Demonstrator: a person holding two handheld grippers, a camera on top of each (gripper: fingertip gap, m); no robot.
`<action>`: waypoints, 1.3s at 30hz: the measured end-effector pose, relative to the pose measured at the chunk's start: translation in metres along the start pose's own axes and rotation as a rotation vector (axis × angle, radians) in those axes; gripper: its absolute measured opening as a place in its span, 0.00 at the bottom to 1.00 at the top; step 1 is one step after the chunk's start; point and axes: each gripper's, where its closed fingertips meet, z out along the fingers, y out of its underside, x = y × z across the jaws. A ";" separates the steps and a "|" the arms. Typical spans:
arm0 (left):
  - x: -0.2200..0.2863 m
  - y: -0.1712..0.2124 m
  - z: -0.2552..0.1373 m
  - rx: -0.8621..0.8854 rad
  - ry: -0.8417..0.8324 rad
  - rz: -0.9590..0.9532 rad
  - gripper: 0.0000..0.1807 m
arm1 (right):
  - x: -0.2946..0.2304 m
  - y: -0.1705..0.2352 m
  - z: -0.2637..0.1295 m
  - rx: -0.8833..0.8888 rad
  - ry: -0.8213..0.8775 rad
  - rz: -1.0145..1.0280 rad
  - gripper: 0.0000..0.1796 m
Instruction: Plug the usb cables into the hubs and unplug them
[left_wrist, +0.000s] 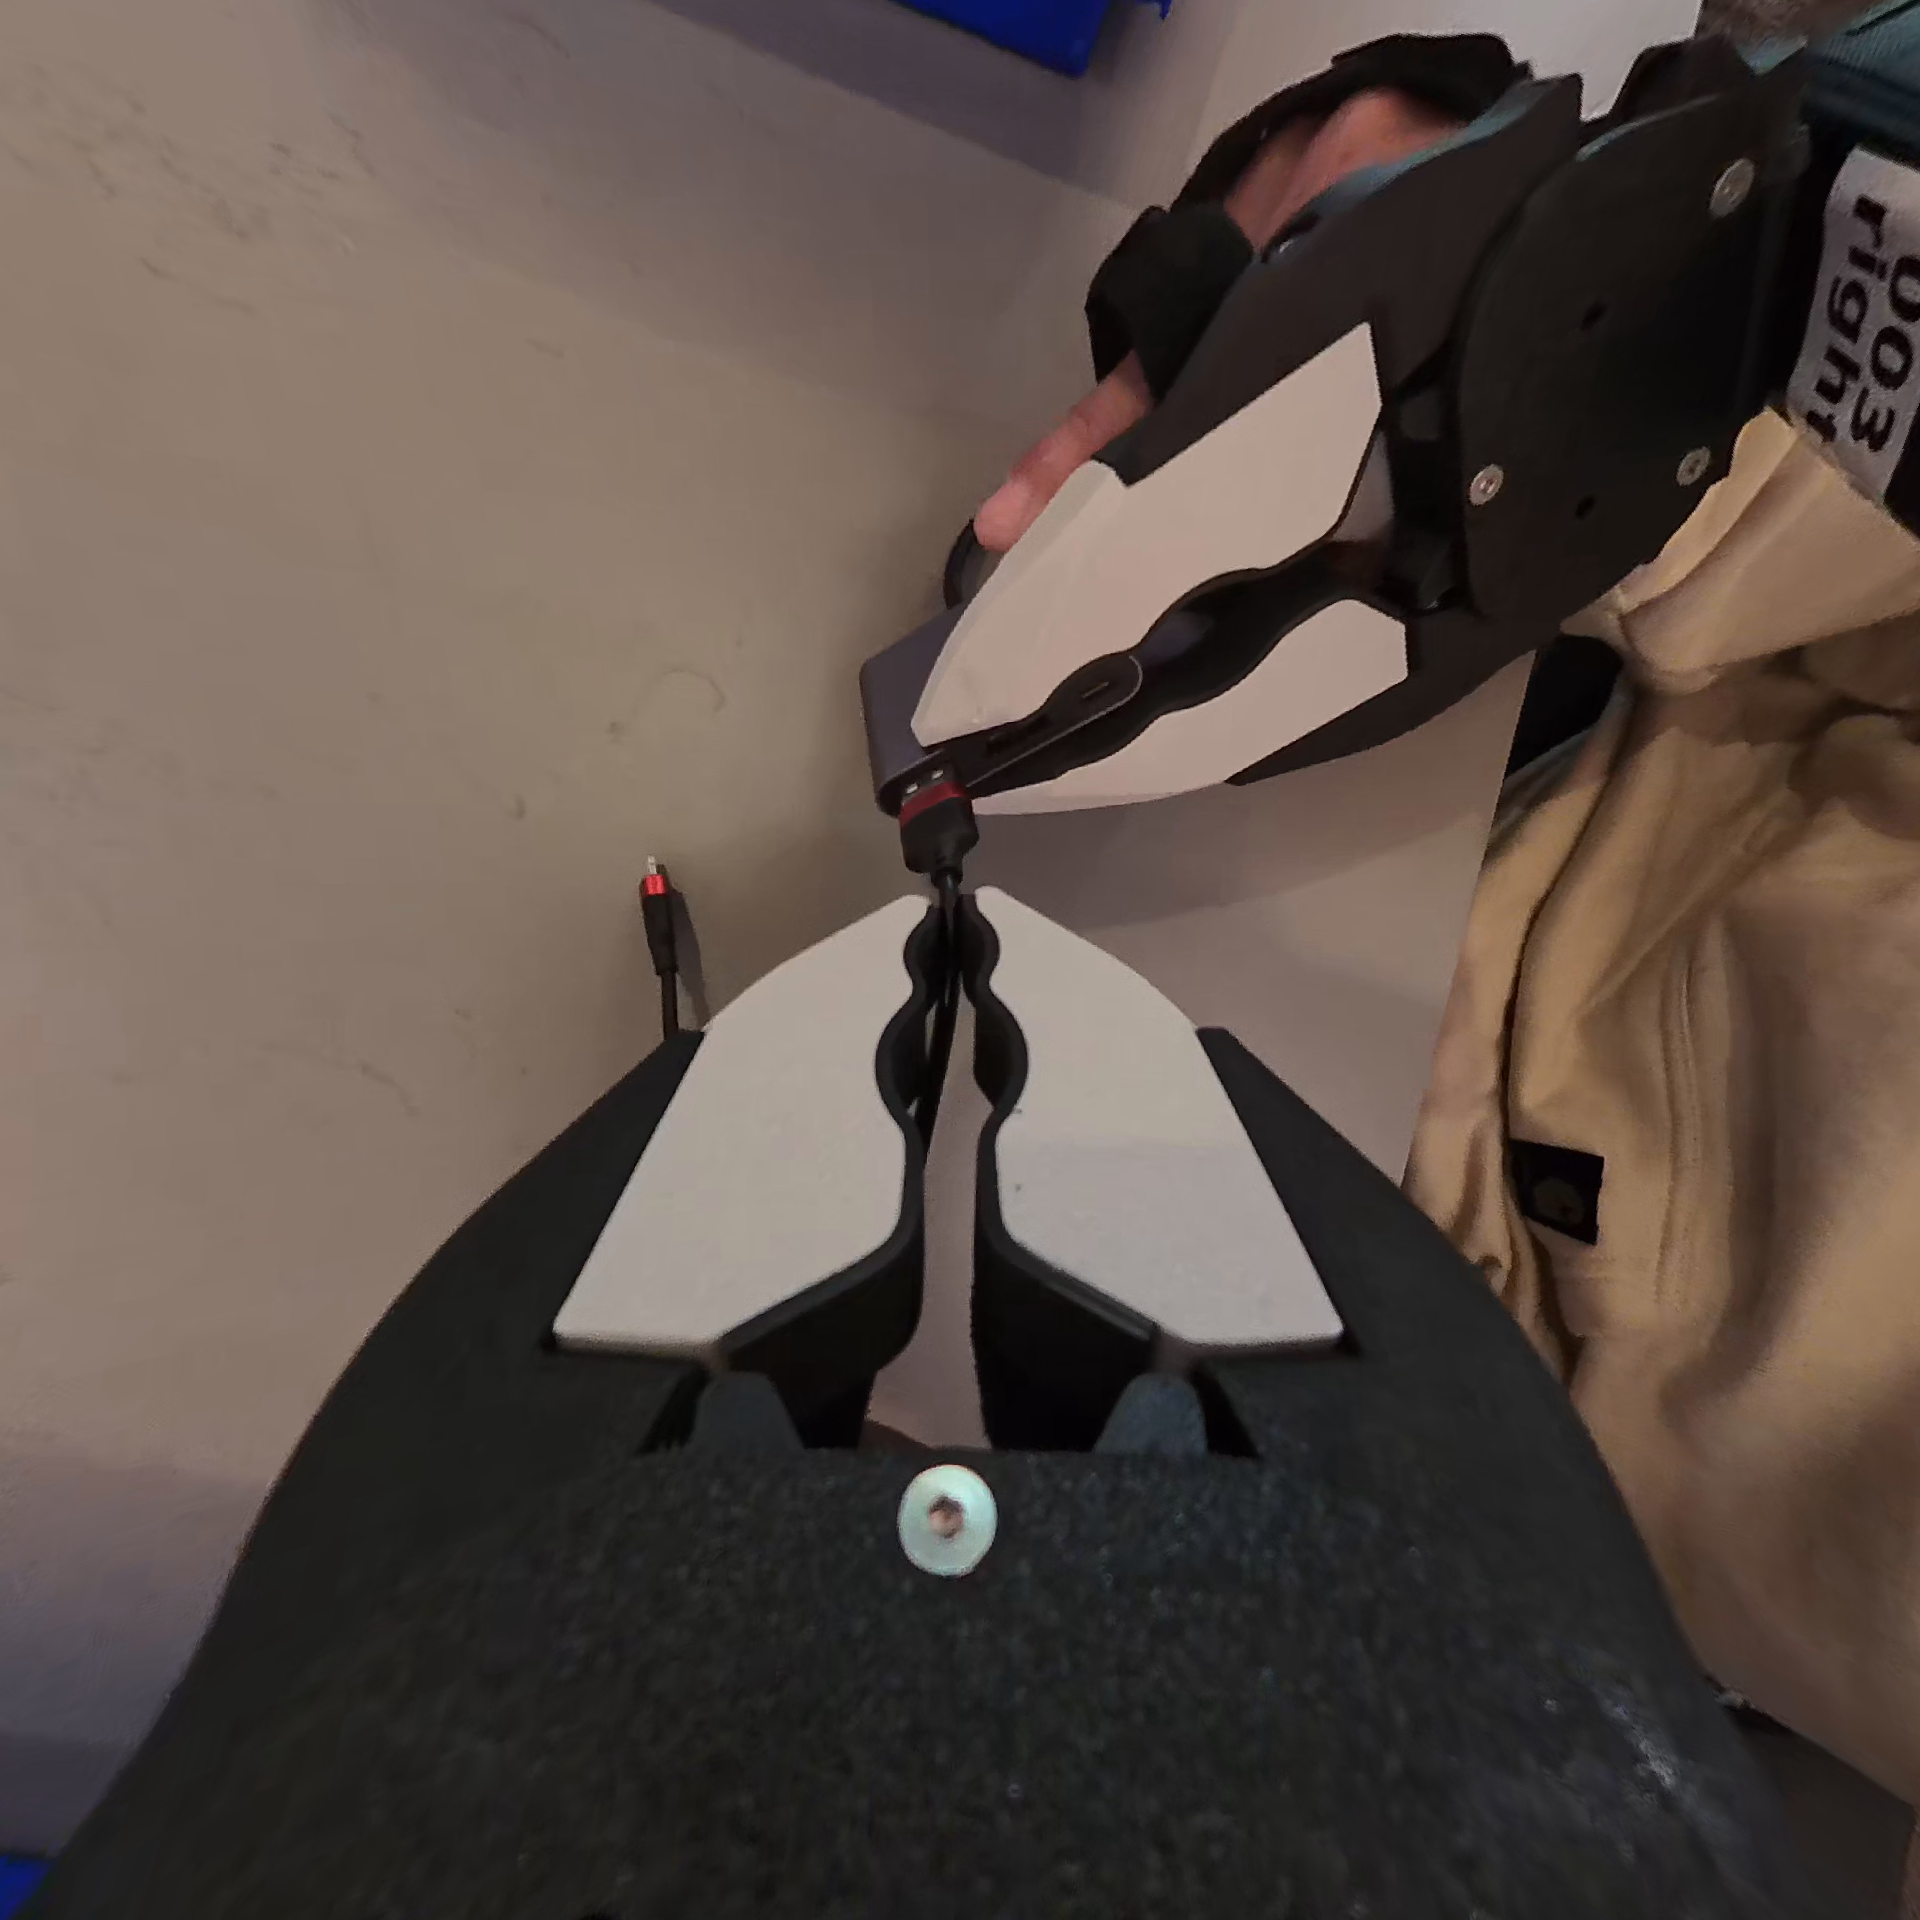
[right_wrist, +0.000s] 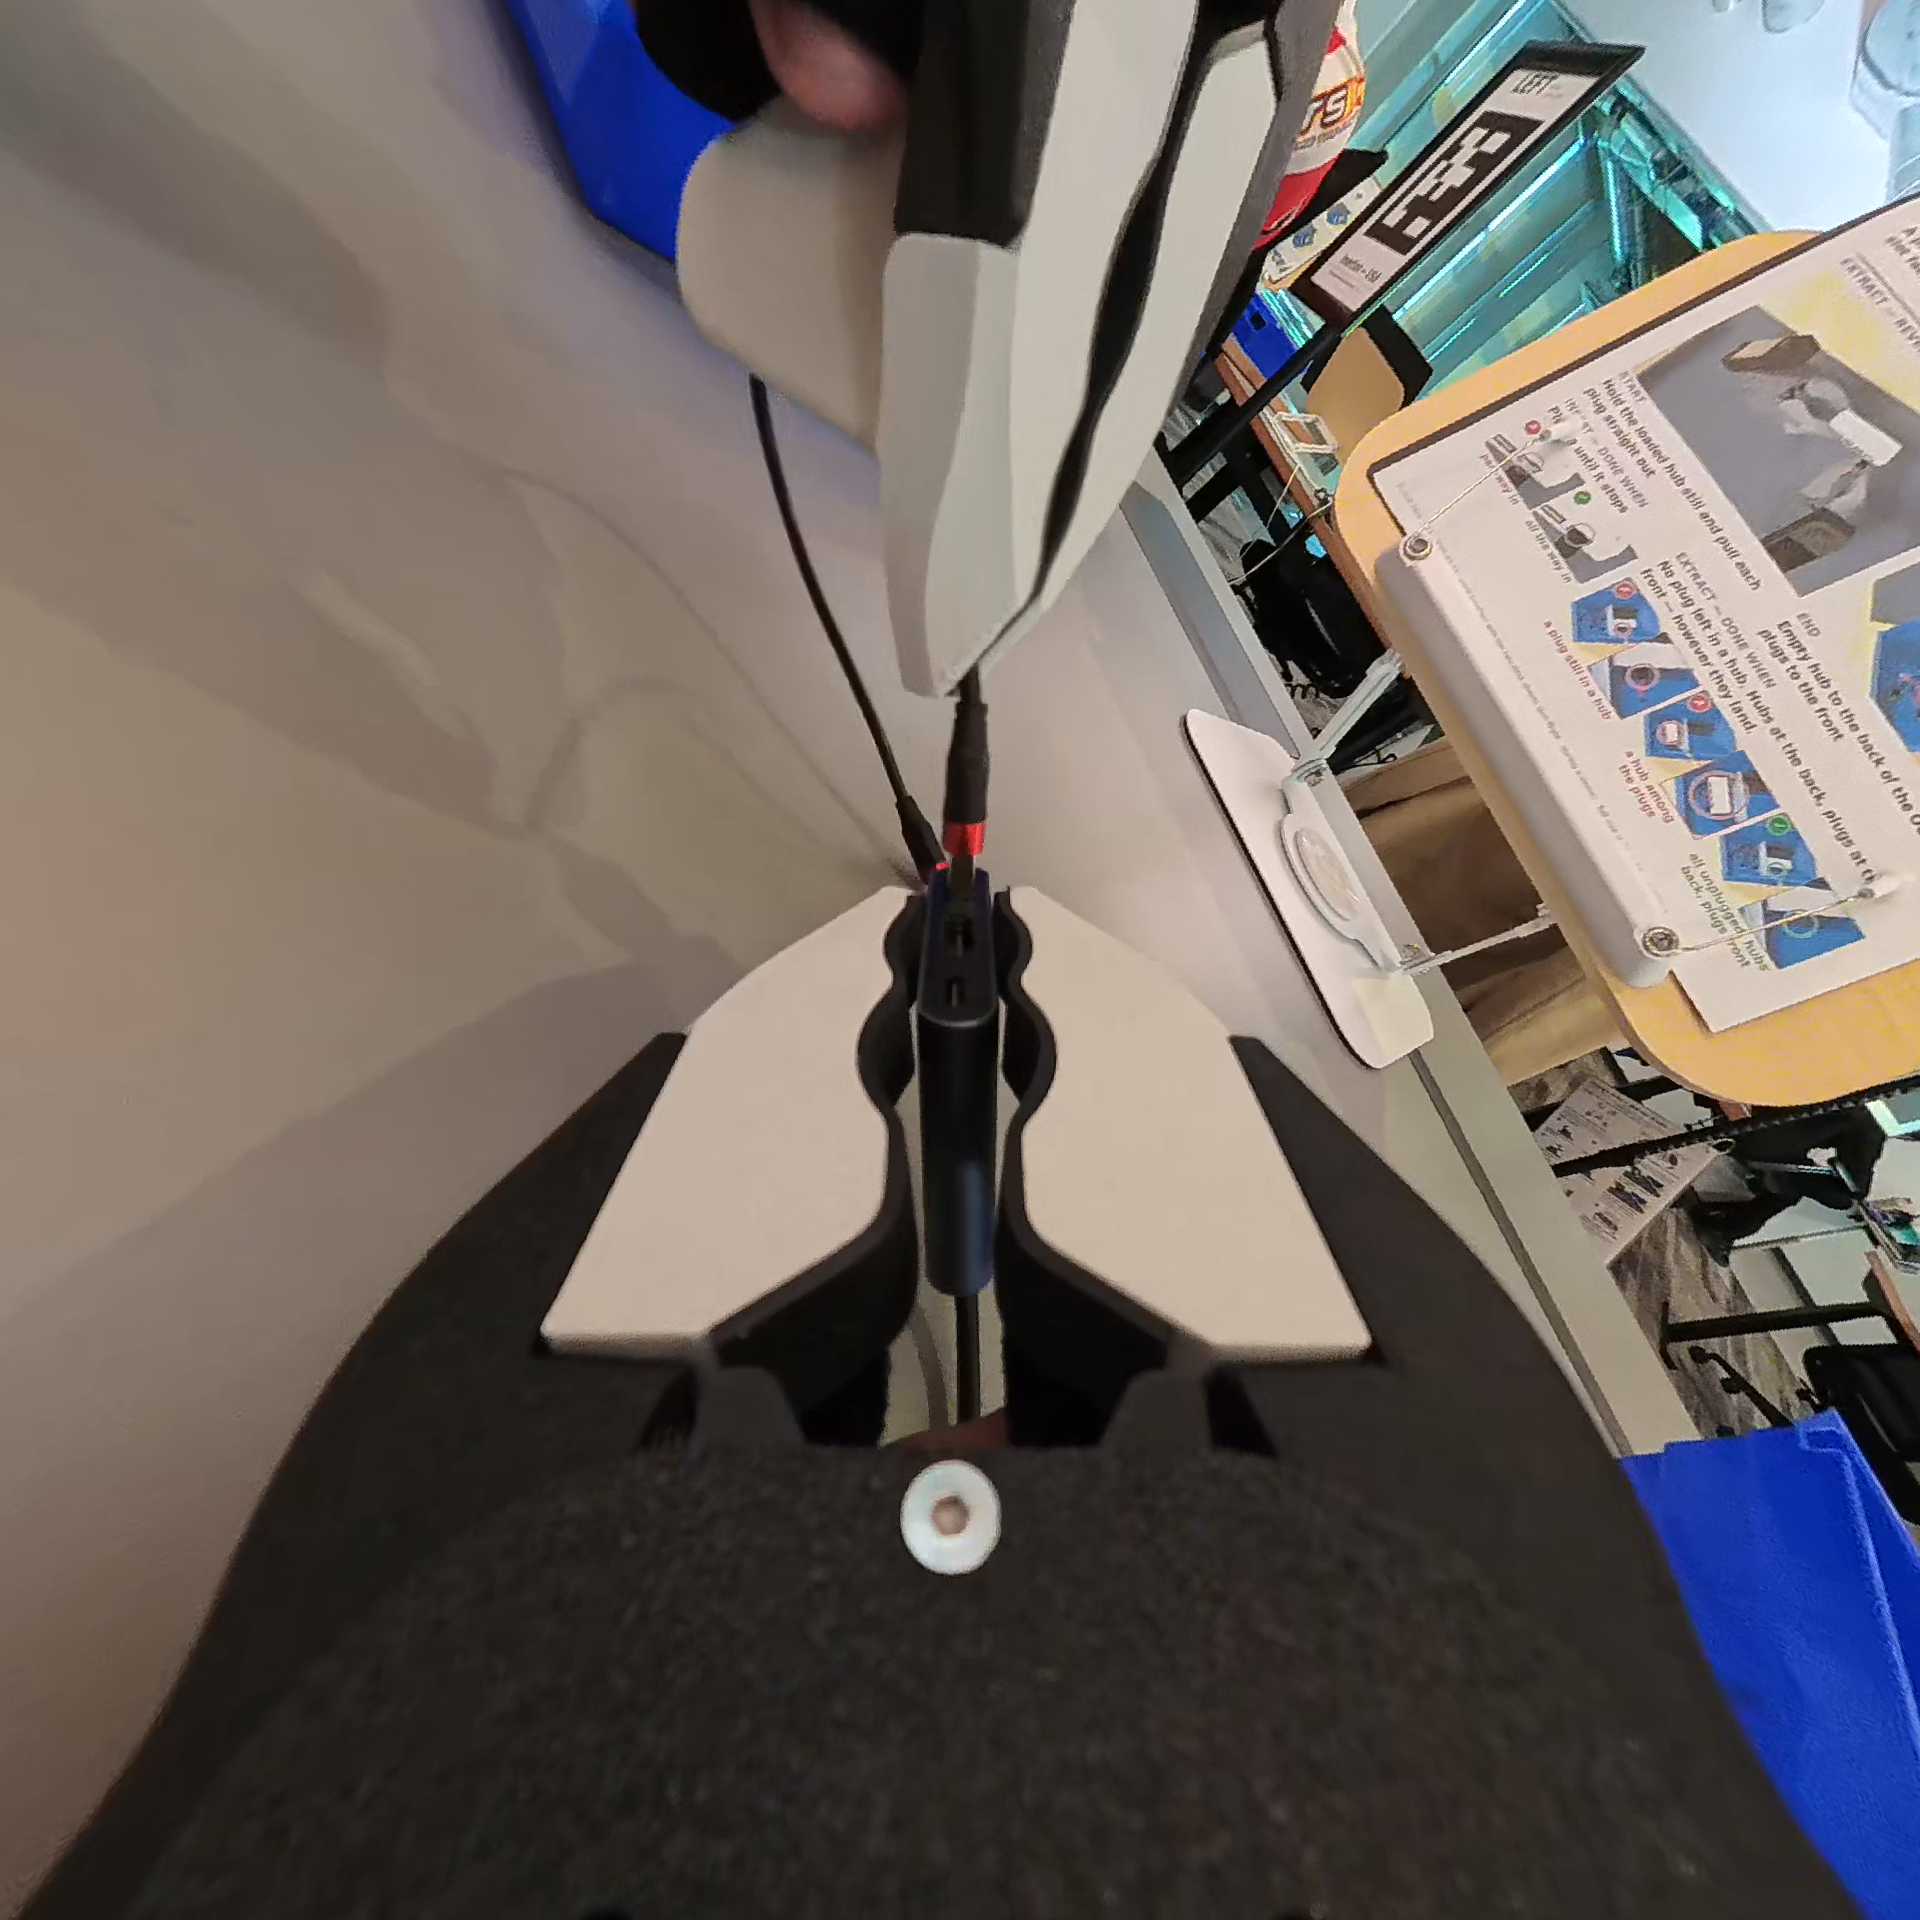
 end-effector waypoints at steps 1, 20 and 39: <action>0.000 -0.002 0.000 0.011 -0.004 -0.002 0.02 | 0.001 0.000 0.000 0.004 0.000 0.009 0.07; -0.004 -0.005 0.016 0.088 -0.072 -0.016 0.07 | 0.006 -0.002 -0.001 0.022 0.018 0.043 0.07; -0.021 0.014 0.024 -0.067 -0.078 0.056 0.04 | -0.007 0.015 0.016 -0.176 -0.183 0.091 0.09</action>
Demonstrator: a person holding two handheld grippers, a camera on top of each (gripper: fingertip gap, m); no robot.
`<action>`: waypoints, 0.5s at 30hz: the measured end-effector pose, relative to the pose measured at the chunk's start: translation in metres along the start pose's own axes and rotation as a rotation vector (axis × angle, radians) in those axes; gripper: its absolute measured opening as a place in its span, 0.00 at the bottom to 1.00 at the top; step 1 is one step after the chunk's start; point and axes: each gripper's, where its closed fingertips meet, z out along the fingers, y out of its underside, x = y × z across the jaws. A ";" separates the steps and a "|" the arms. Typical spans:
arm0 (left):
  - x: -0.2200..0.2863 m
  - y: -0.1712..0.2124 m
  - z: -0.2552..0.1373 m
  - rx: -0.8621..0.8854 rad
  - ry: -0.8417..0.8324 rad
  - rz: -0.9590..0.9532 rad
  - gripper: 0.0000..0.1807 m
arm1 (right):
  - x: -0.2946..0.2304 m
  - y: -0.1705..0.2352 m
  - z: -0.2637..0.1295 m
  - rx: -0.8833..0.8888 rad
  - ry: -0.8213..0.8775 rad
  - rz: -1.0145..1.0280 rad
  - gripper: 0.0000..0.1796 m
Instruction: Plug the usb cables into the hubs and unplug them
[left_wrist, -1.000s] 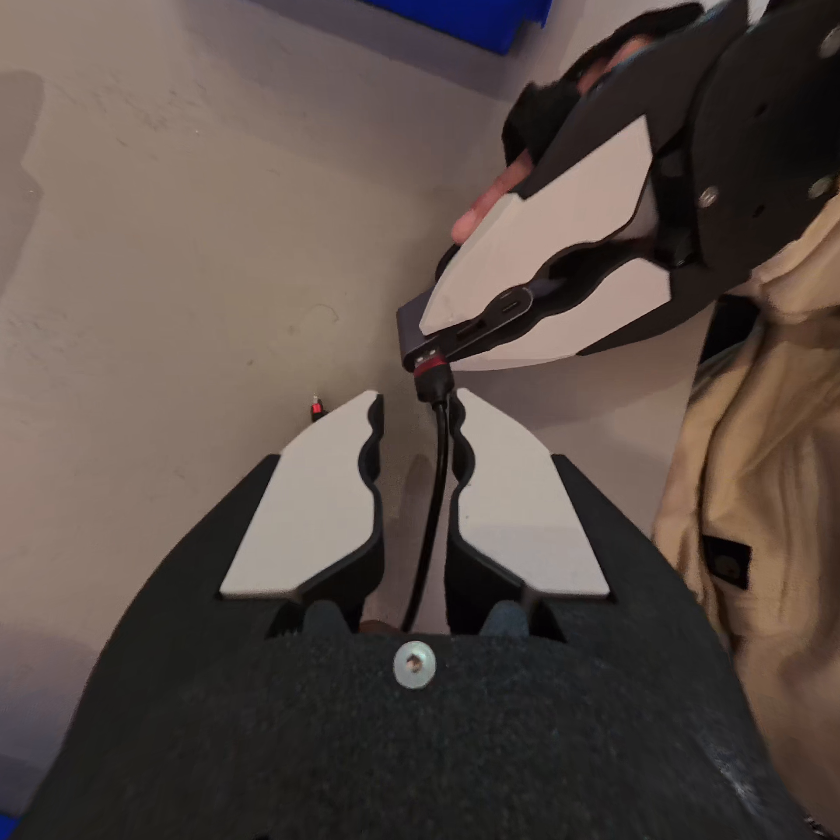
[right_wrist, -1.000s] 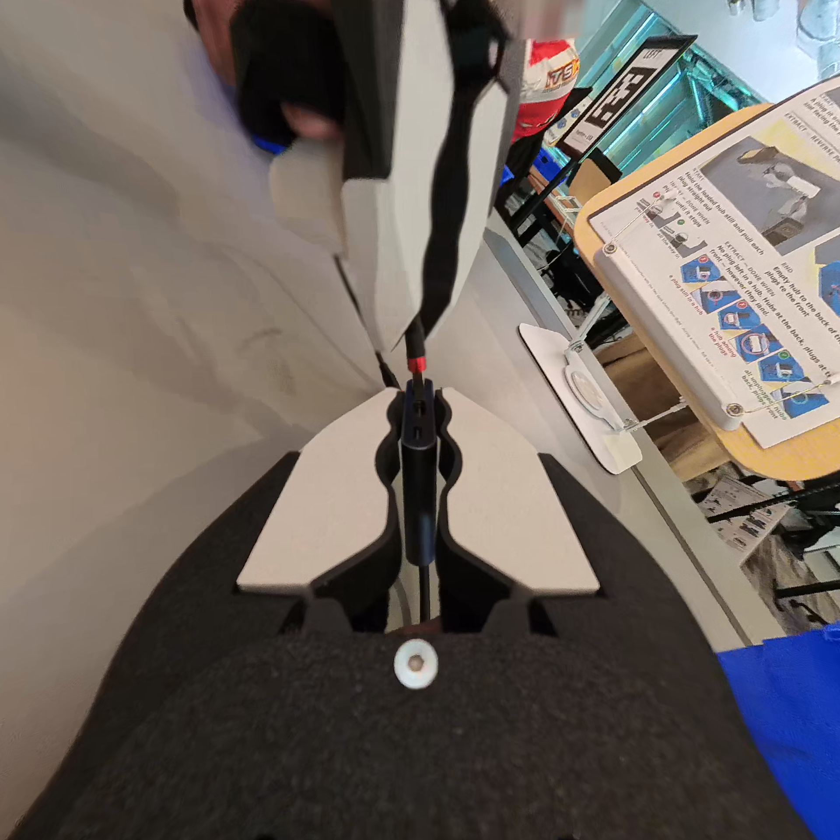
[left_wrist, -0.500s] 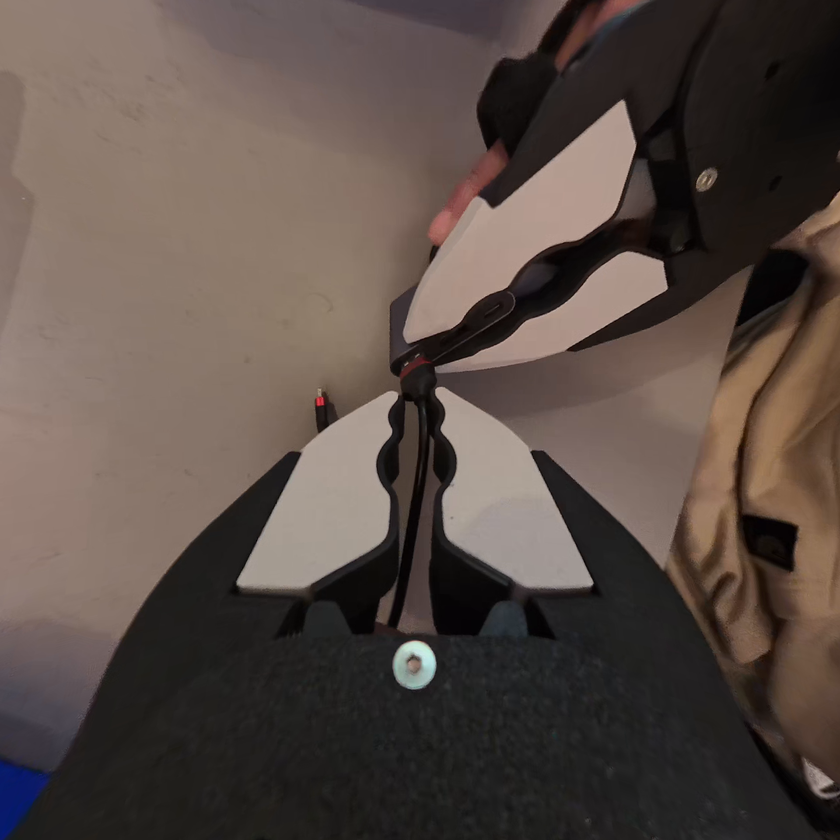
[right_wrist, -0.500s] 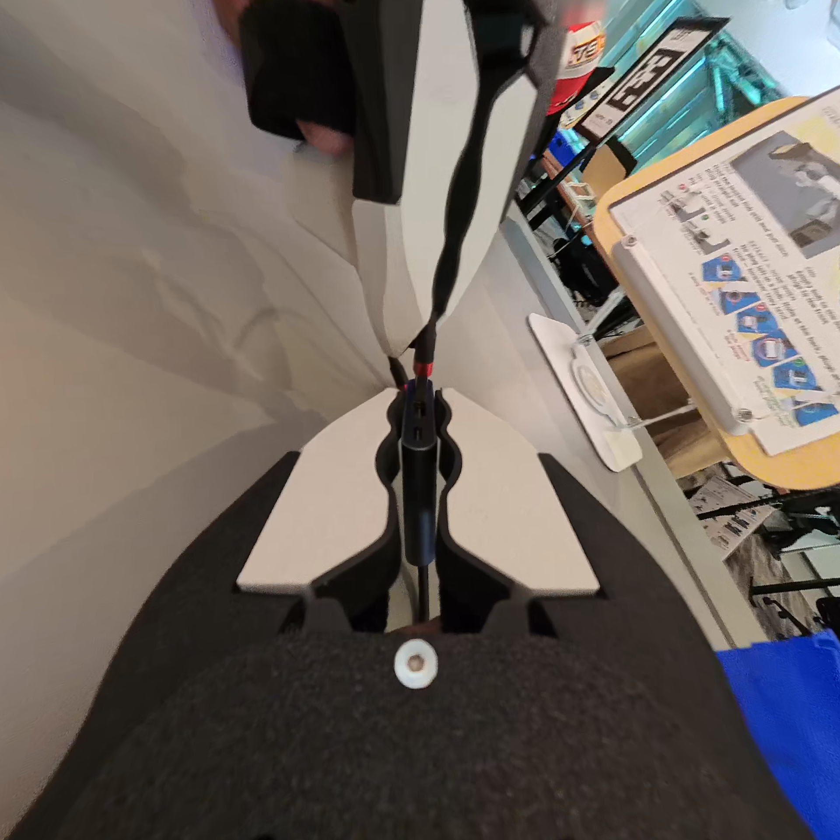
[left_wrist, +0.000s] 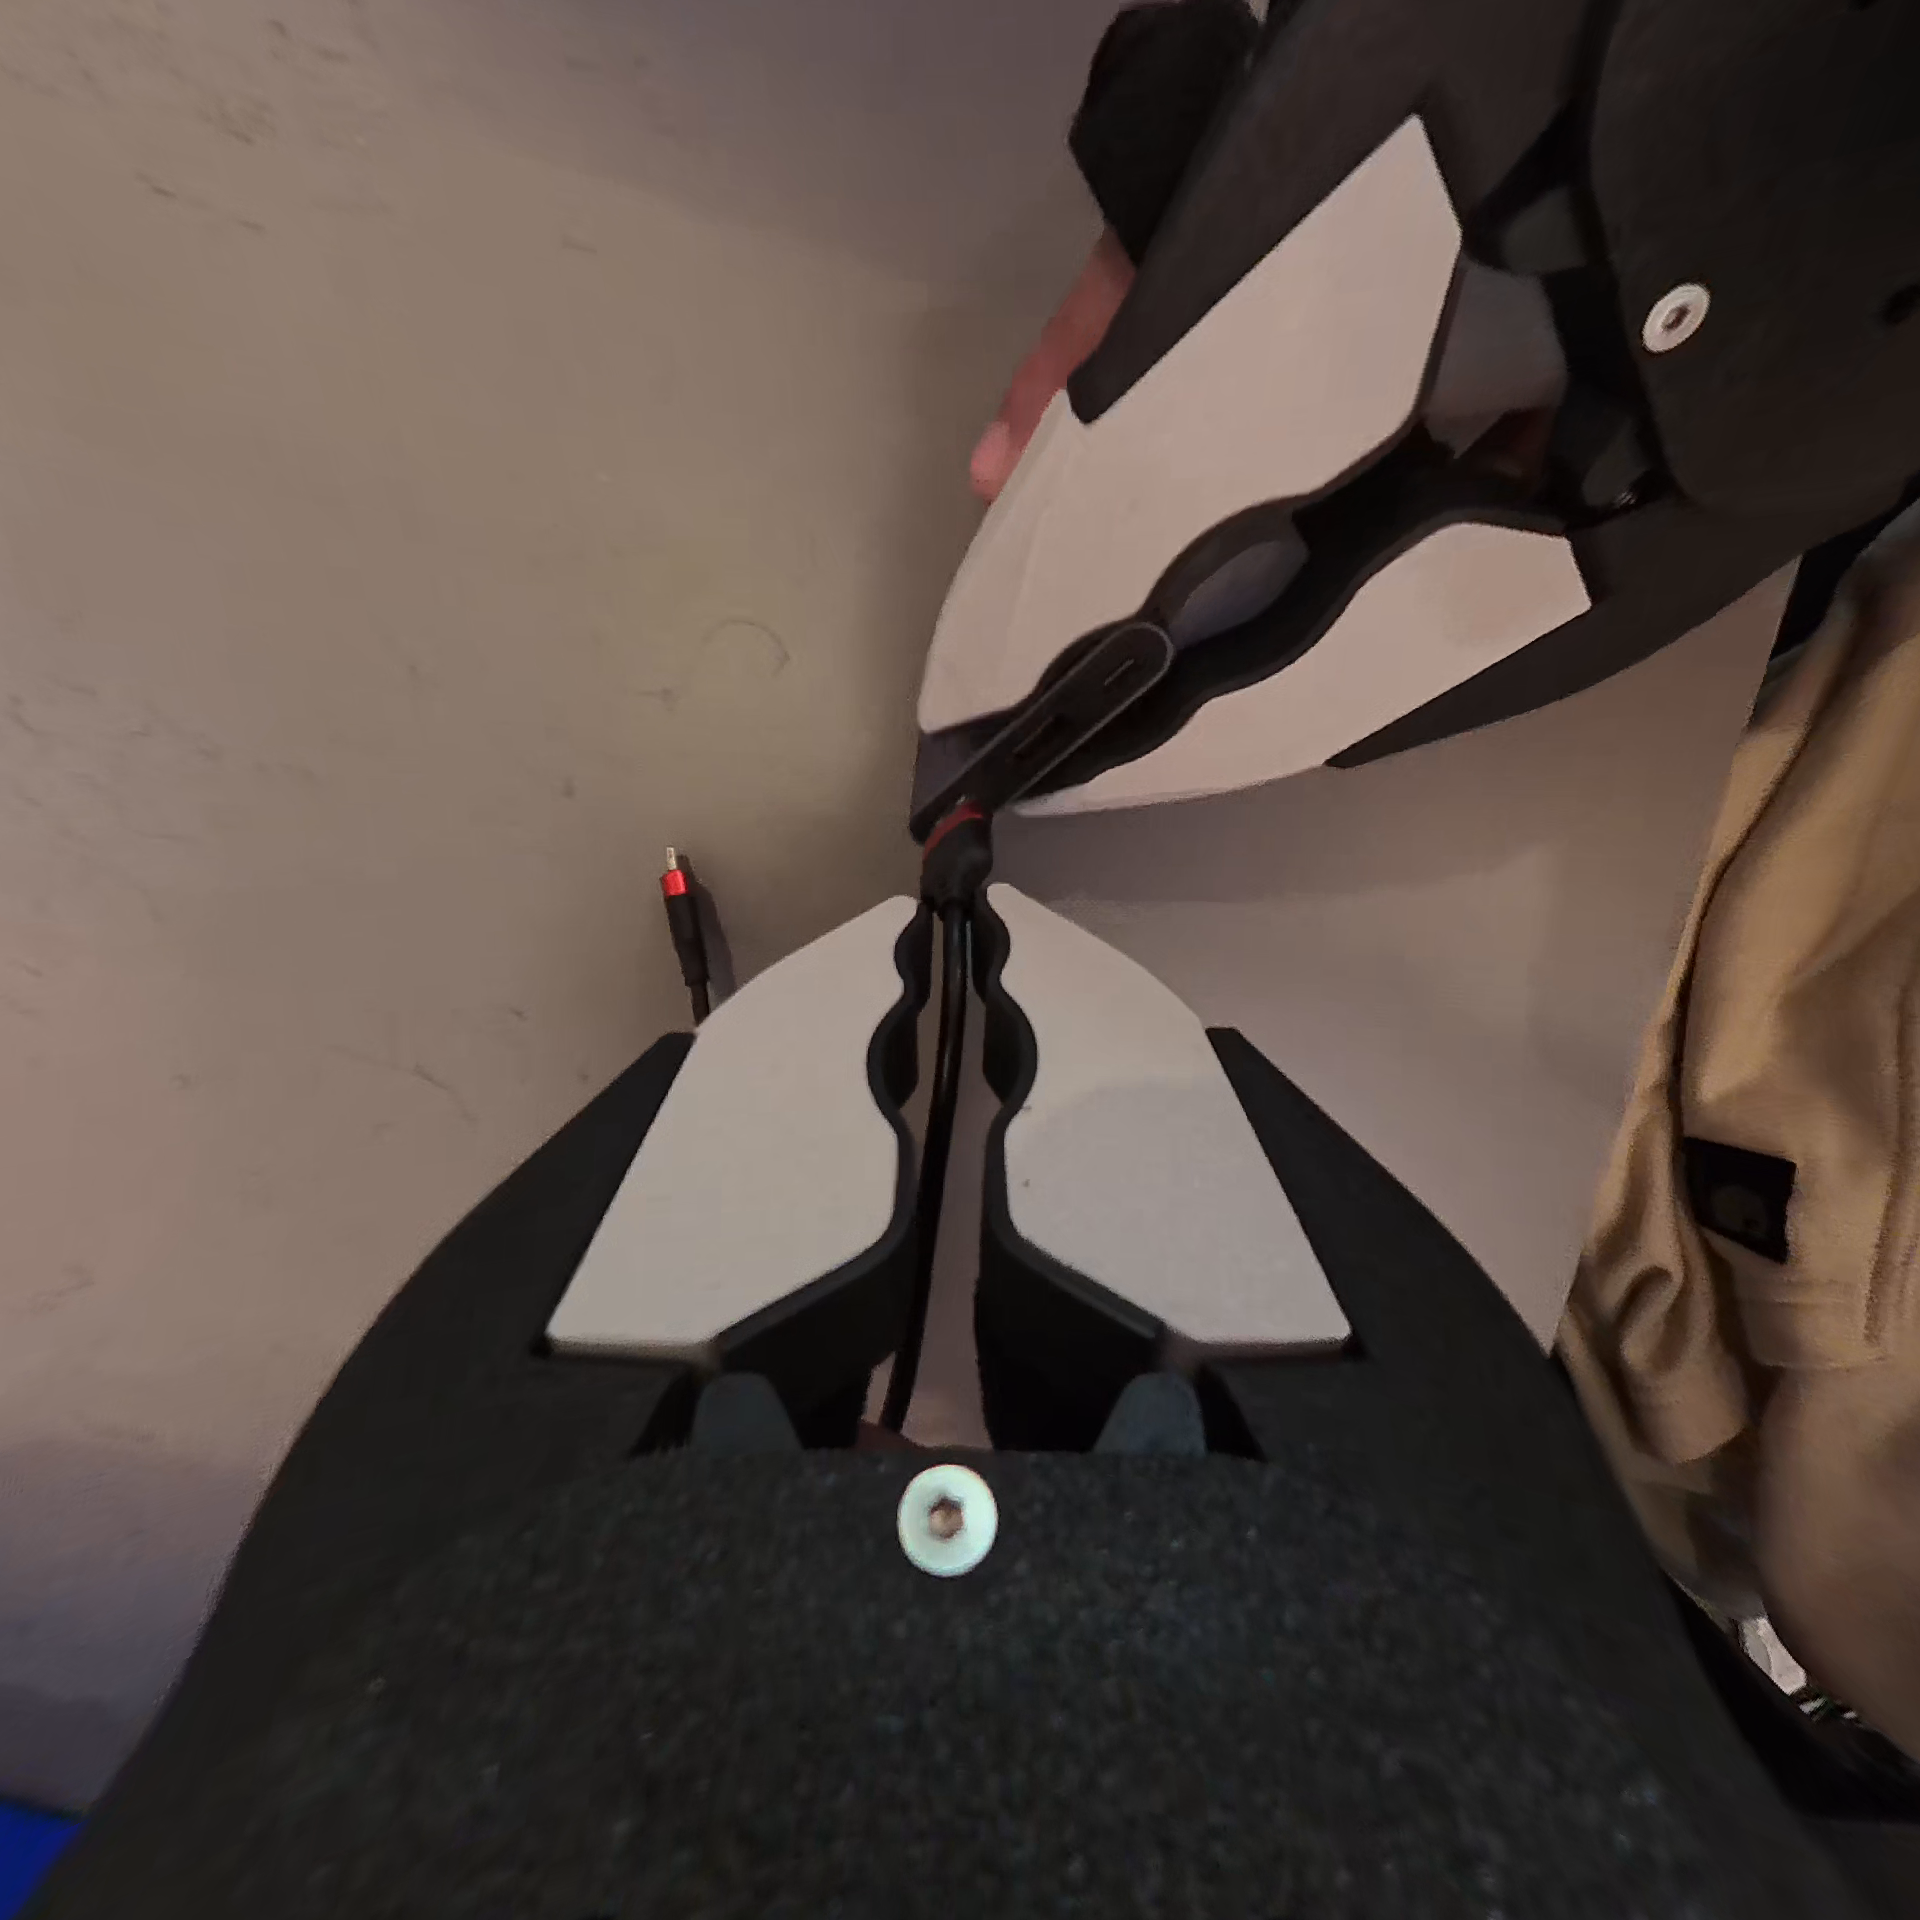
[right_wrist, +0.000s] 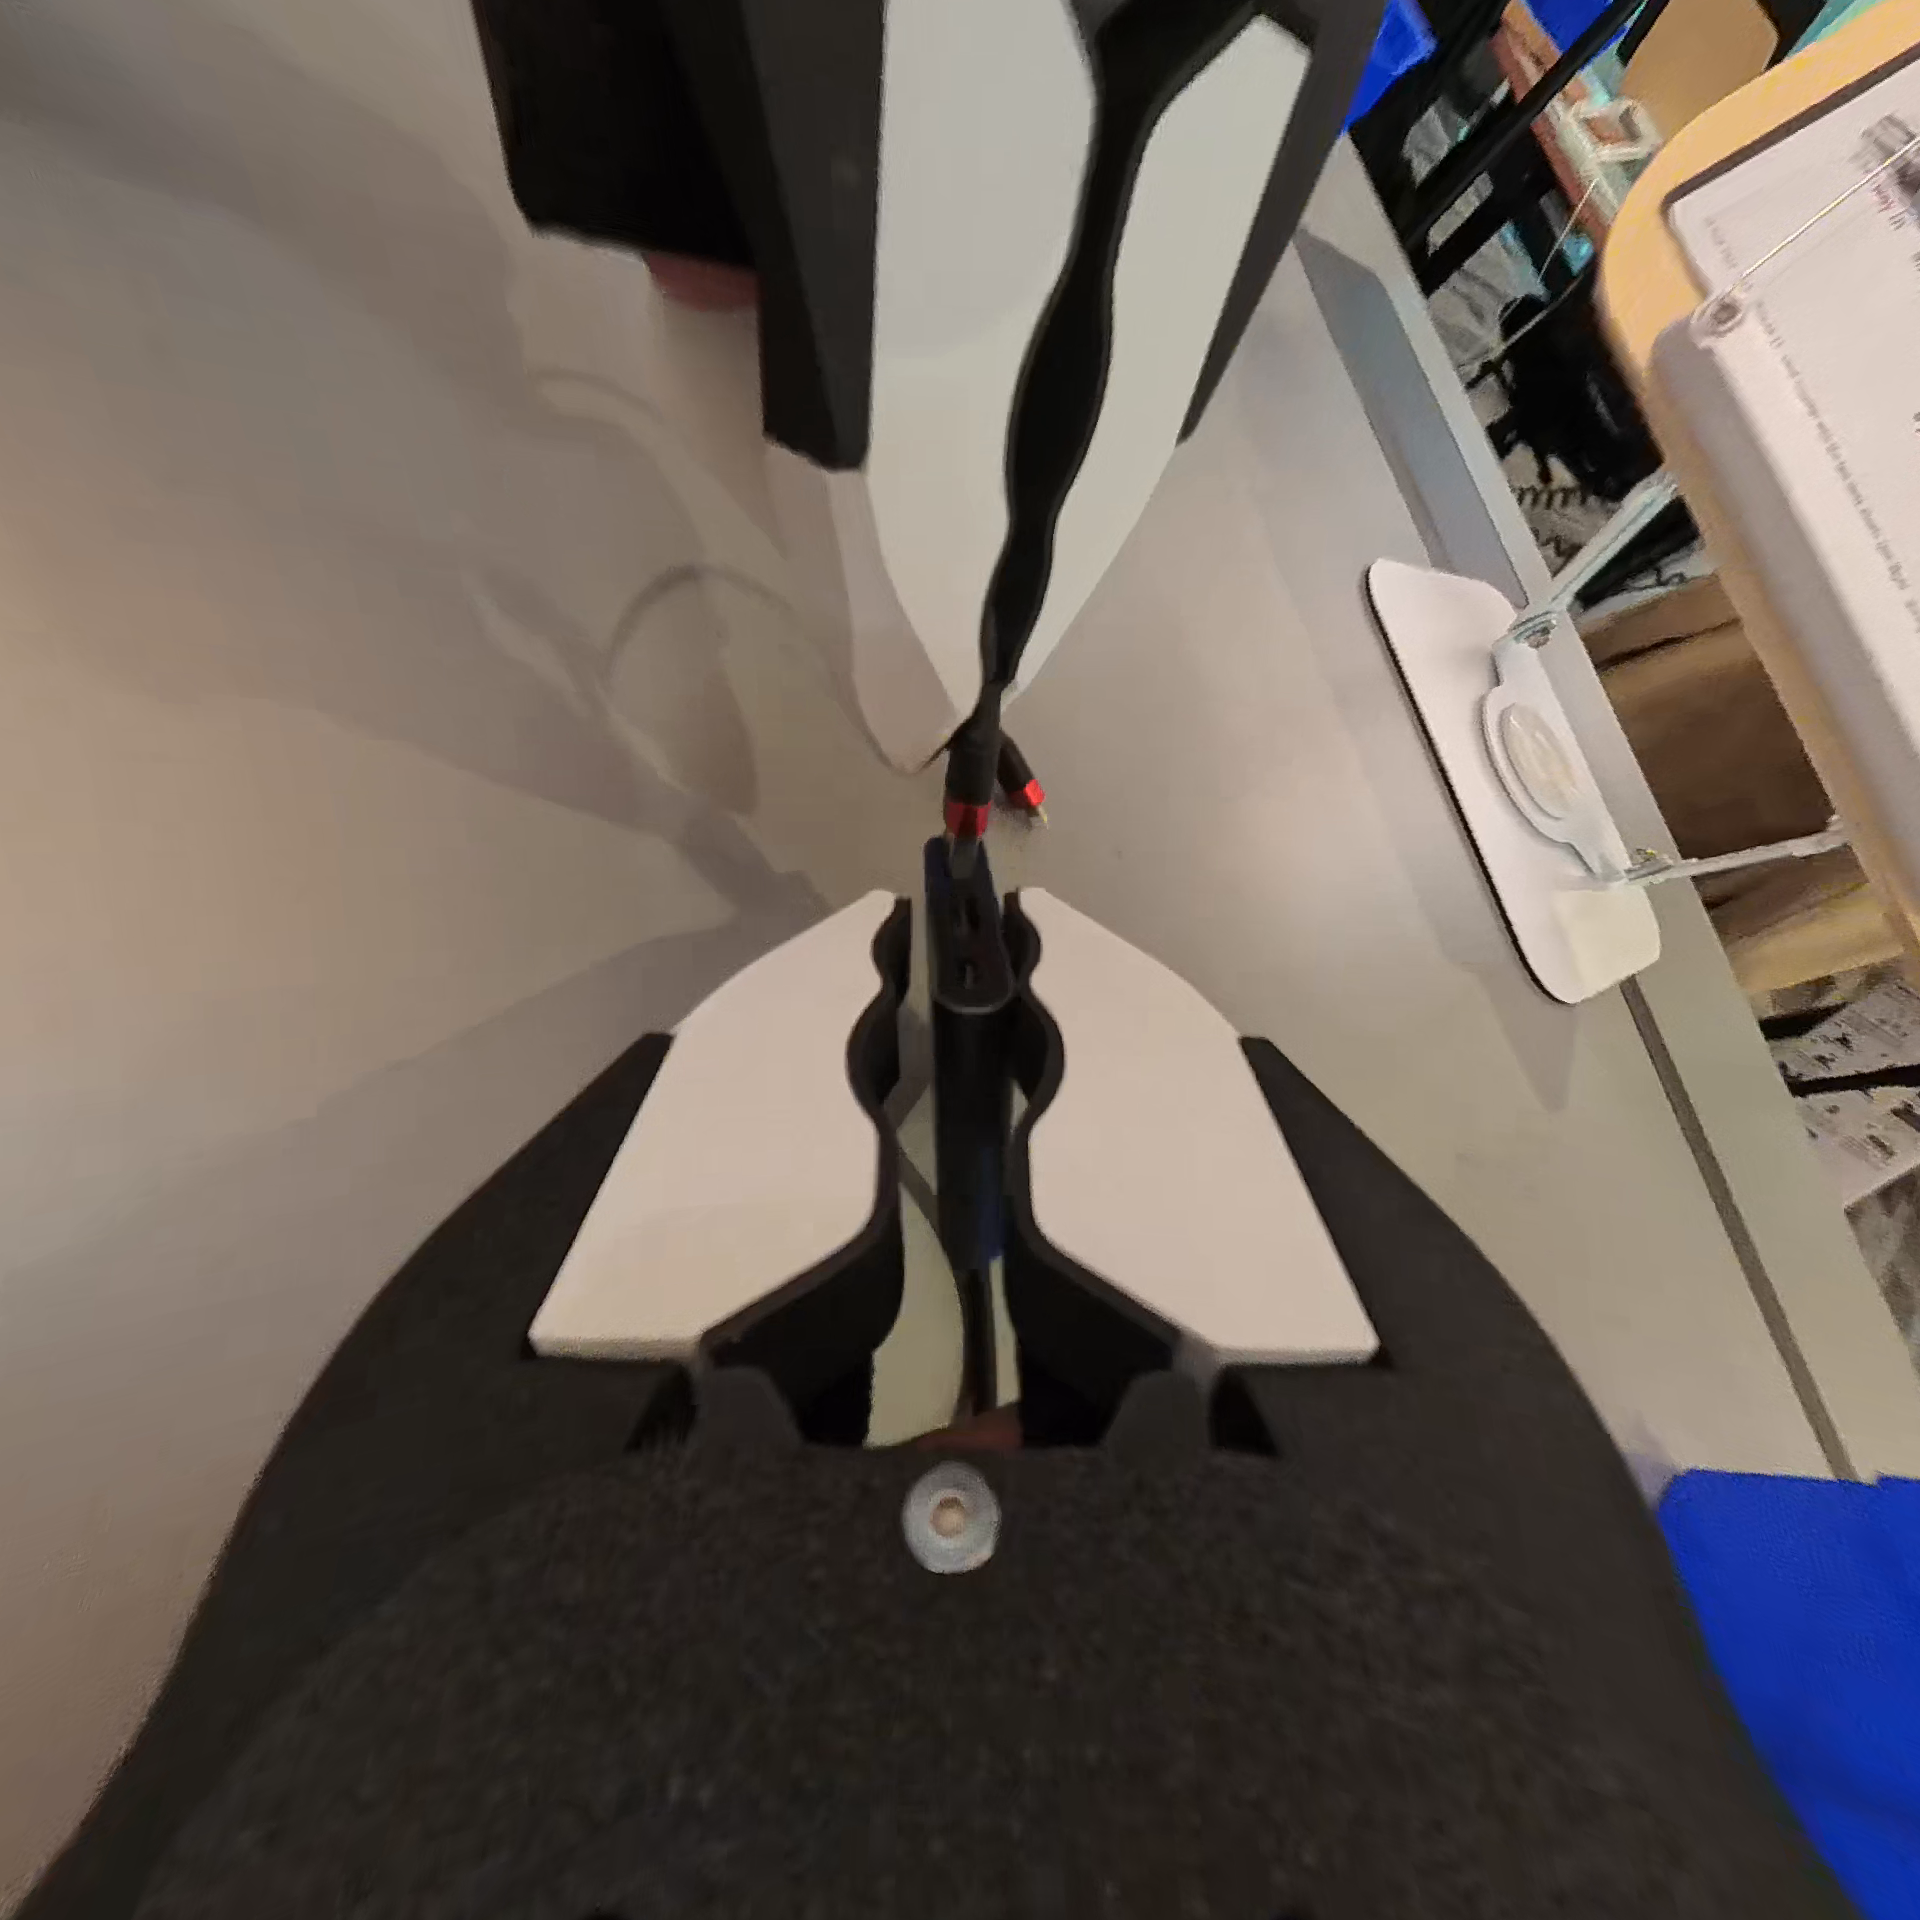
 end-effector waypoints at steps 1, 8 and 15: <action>-0.001 0.001 0.001 0.000 0.002 -0.001 0.02 | 0.000 0.005 0.000 -0.034 0.003 -0.015 0.11; 0.000 -0.001 0.009 0.008 0.039 -0.010 0.02 | 0.003 0.037 -0.001 -0.192 0.037 -0.102 0.11; 0.005 -0.008 0.002 0.024 0.029 0.020 0.02 | 0.013 0.033 -0.013 -0.105 0.058 -0.081 0.07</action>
